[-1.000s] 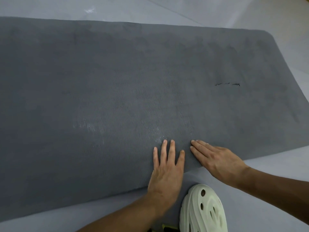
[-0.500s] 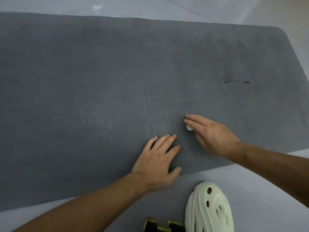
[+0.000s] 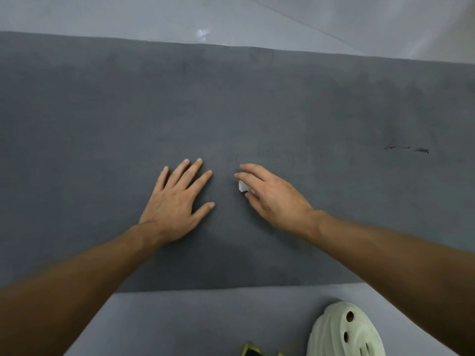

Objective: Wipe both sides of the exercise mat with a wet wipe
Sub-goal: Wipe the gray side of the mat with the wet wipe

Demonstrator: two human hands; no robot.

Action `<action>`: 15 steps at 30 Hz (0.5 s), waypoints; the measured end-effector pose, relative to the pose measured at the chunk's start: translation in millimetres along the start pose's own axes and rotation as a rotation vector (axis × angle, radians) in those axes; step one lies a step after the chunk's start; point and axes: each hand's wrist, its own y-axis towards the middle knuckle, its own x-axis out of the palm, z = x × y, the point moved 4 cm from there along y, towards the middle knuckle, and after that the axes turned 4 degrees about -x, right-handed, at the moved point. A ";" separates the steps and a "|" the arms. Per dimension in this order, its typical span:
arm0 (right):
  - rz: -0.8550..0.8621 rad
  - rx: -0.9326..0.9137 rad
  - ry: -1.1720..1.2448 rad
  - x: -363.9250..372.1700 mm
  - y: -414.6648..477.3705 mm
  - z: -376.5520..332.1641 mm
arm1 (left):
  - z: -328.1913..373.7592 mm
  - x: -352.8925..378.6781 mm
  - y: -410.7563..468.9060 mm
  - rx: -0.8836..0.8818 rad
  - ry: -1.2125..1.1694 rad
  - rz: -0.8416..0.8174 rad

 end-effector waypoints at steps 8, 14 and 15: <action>-0.372 -0.087 -0.256 25.0 -0.1 -38.6 | -16.5 12.0 -38.8 0.117 0.036 -0.064; -0.384 -0.282 -0.386 52.1 -51.1 -63.5 | -16.7 13.3 -40.2 0.104 0.028 -0.083; -0.384 -0.299 -0.399 55.9 -56.6 -68.1 | -16.9 13.4 -40.5 0.105 0.029 -0.084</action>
